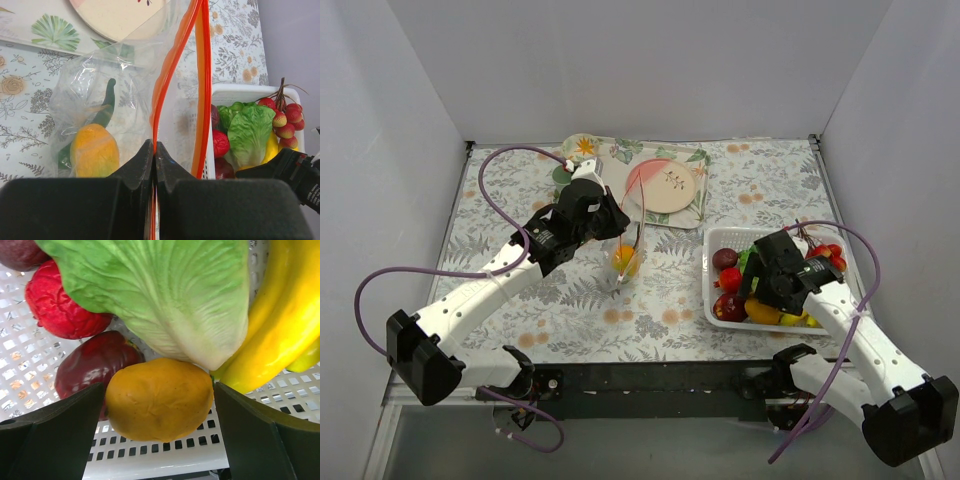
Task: Place the food in the zip-top bag and seal the zipper
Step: Pick up the fake fruit from the bin.
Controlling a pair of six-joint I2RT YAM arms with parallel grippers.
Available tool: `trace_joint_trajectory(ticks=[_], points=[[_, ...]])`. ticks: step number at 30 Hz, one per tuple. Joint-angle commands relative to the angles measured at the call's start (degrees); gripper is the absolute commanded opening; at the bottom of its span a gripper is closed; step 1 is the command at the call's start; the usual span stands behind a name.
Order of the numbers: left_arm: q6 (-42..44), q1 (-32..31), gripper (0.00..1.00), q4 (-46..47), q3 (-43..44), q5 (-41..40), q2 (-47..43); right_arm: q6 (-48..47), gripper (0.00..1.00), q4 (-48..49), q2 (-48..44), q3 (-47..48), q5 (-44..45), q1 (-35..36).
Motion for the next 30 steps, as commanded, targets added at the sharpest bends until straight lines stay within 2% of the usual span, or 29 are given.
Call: trace_joint_trajectory(ticks=[1,10,13,14,19,20,22,23,30], points=[[0.3,-0.3,0.0,0.8,0.7,-0.6,-0.2,1.5,0.99,-0.6,0.0,-0.6,3.7,0.4],[0.3,-0.3,0.0,0.8,0.7,-0.6,0.0,0.3,0.98,-0.6,0.0,-0.2,2.9,0.6],[0.3,-0.3,0.0,0.8,0.8,-0.6,0.0,-0.5,0.84,-1.3,-0.1,1.3,2.3,0.6],[0.3,-0.3,0.0,0.8,0.7,-0.6,0.0,-0.6,0.72,-1.3,-0.3,2.0,2.2,0.6],[0.2,-0.3,0.0,0.9,0.6,-0.7,0.0,-0.7,0.54,-1.9,-0.4,3.6,1.0,0.6],[0.2,-0.3,0.0,0.8,0.7,-0.7,0.0,-0.7,0.47,-2.4,-0.4,4.0,0.9,0.5],[0.3,-0.3,0.0,0.8,0.7,-0.7,0.0,-0.7,0.42,-2.8,-0.4,5.1,0.5,0.6],[0.3,-0.3,0.0,0.8,0.7,-0.7,0.1,-0.9,0.35,-3.3,-0.6,5.7,0.4,0.6],[0.1,-0.3,0.0,0.9,0.7,-0.7,0.8,-1.8,0.29,-4.2,-0.8,12.8,-3.2,0.6]])
